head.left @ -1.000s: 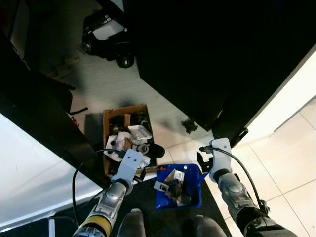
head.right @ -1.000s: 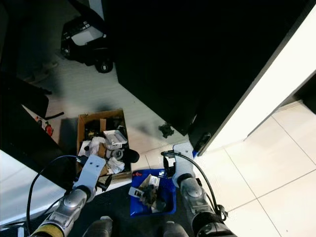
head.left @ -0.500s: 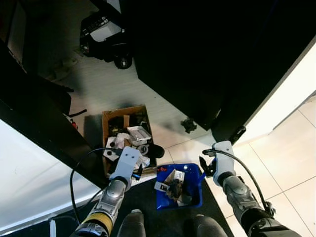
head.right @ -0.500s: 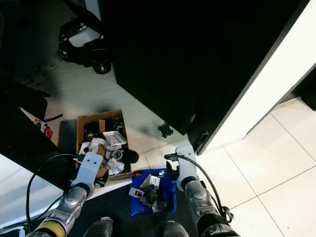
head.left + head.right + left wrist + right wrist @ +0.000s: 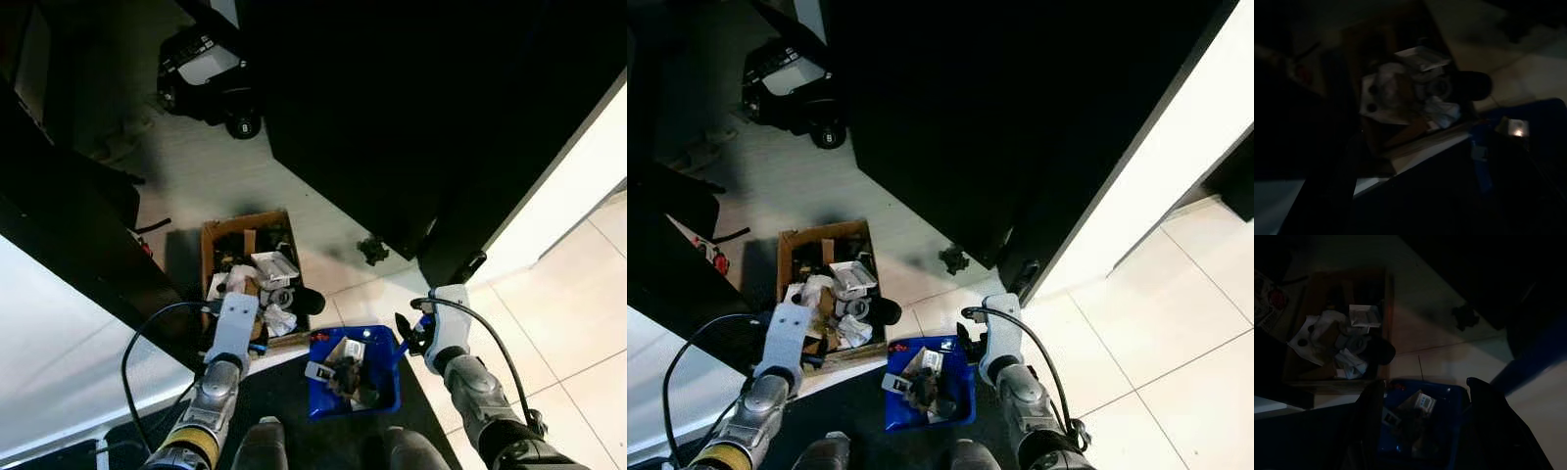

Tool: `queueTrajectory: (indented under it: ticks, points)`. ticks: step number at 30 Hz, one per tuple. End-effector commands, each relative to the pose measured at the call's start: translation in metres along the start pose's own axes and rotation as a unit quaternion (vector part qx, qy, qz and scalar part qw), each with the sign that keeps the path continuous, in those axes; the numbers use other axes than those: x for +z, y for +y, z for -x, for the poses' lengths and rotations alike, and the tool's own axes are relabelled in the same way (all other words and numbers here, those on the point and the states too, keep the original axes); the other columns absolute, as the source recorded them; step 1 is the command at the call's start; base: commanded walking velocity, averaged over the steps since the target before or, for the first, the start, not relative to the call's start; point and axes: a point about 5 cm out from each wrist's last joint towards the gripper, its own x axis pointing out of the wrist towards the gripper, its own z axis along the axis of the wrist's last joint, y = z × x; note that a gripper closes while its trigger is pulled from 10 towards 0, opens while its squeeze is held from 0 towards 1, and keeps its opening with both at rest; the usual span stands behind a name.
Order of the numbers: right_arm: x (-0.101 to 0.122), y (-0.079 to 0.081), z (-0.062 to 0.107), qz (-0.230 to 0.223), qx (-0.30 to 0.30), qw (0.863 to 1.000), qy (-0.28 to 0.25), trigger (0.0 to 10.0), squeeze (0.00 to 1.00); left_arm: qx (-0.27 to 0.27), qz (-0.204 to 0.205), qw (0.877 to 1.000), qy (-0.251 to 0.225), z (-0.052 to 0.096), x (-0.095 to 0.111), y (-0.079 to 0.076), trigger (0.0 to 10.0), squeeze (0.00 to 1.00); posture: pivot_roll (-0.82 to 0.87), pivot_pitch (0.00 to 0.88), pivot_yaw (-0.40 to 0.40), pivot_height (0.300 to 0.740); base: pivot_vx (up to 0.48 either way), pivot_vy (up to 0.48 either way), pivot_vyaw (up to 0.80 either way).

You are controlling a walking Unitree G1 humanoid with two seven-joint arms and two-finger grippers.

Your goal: Sweep floor

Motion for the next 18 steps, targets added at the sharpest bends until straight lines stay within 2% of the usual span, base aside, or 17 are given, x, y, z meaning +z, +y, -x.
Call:
queueTrajectory:
  ticks: [1,4,5,8,12,18]
  points:
    - [-0.006,0.0,0.003,-0.019,0.006,1.0,0.008,10.0,0.0,0.02,0.017,0.999,0.025,0.006,-0.013,0.003,10.0,0.0,-0.03,0.089,-0.005,0.74,0.0,0.0,0.0]
    - [-0.006,0.001,0.003,-0.019,0.017,1.0,0.01,10.0,0.0,0.027,0.021,0.999,0.027,0.006,-0.015,0.005,10.0,0.0,-0.04,0.09,-0.006,0.74,0.0,0.0,0.0]
    - [-0.008,0.004,0.004,-0.019,0.04,0.999,0.012,10.0,0.0,0.052,0.041,0.997,0.036,0.01,-0.021,0.011,10.0,0.0,-0.06,0.079,0.0,0.74,0.0,0.0,0.0]
    - [-0.009,0.004,0.005,-0.024,0.045,0.999,0.01,10.0,0.0,0.052,0.05,0.997,0.035,0.013,-0.024,0.013,10.0,0.0,-0.06,0.08,-0.003,0.74,0.0,0.0,0.0]
    - [-0.009,0.004,0.006,-0.025,0.049,0.998,0.009,10.0,0.0,0.025,0.022,0.999,0.027,0.01,-0.02,0.006,10.0,0.0,-0.06,0.079,-0.014,0.74,0.0,0.0,0.0]
    - [-0.009,0.005,0.006,-0.025,0.064,0.998,0.01,10.0,0.0,0.03,0.029,0.999,0.026,0.011,-0.02,0.006,10.0,0.0,-0.04,0.074,-0.014,0.74,0.0,0.0,0.0]
